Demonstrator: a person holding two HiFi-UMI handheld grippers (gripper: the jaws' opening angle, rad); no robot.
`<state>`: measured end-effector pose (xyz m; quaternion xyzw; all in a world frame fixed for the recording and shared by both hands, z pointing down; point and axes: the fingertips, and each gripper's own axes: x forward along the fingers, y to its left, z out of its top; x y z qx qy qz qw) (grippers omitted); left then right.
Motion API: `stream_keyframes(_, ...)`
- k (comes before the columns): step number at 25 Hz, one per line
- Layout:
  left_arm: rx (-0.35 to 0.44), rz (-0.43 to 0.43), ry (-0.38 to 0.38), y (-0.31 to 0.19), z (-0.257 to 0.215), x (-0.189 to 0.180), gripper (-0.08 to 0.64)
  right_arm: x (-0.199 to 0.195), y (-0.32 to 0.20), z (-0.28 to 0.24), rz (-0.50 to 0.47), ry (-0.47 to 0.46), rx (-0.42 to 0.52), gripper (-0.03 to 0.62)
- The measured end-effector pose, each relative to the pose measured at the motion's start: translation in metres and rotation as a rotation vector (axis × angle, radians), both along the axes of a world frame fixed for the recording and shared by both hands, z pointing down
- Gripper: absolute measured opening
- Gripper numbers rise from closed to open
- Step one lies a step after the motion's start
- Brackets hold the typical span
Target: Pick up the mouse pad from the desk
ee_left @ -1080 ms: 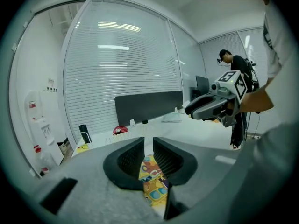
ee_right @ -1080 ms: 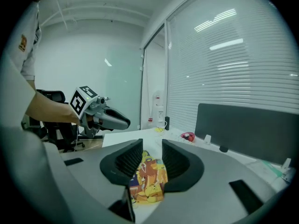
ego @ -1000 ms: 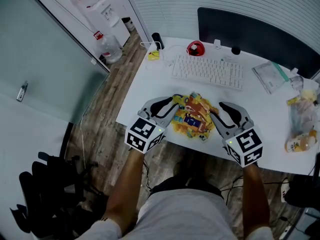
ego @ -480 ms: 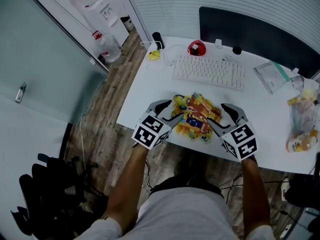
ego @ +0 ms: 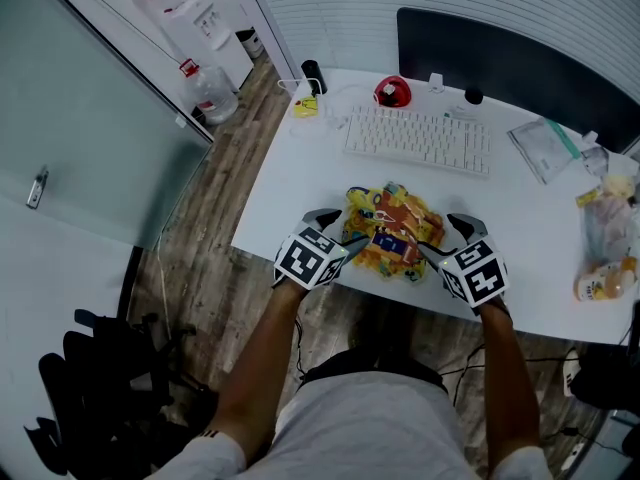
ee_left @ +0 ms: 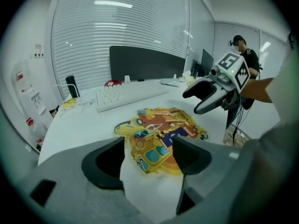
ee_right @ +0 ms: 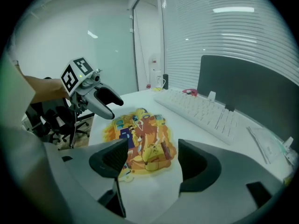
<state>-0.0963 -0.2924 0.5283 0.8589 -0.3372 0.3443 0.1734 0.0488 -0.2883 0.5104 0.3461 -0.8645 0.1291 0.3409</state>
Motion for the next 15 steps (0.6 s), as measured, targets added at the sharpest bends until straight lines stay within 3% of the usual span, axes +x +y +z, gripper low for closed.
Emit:
stream_keyframes(6,-0.083,-0.024,-0.014,0.004,0.024,-0.006,0.322,0.008,-0.001,0.032,0.043,0.044,-0.082,0.293)
stream_keyframes(15,-0.131,-0.052,-0.015,0.003,0.035,-0.009,0.324,0.014,-0.003,0.05,0.117,0.02,-0.161,0.301)
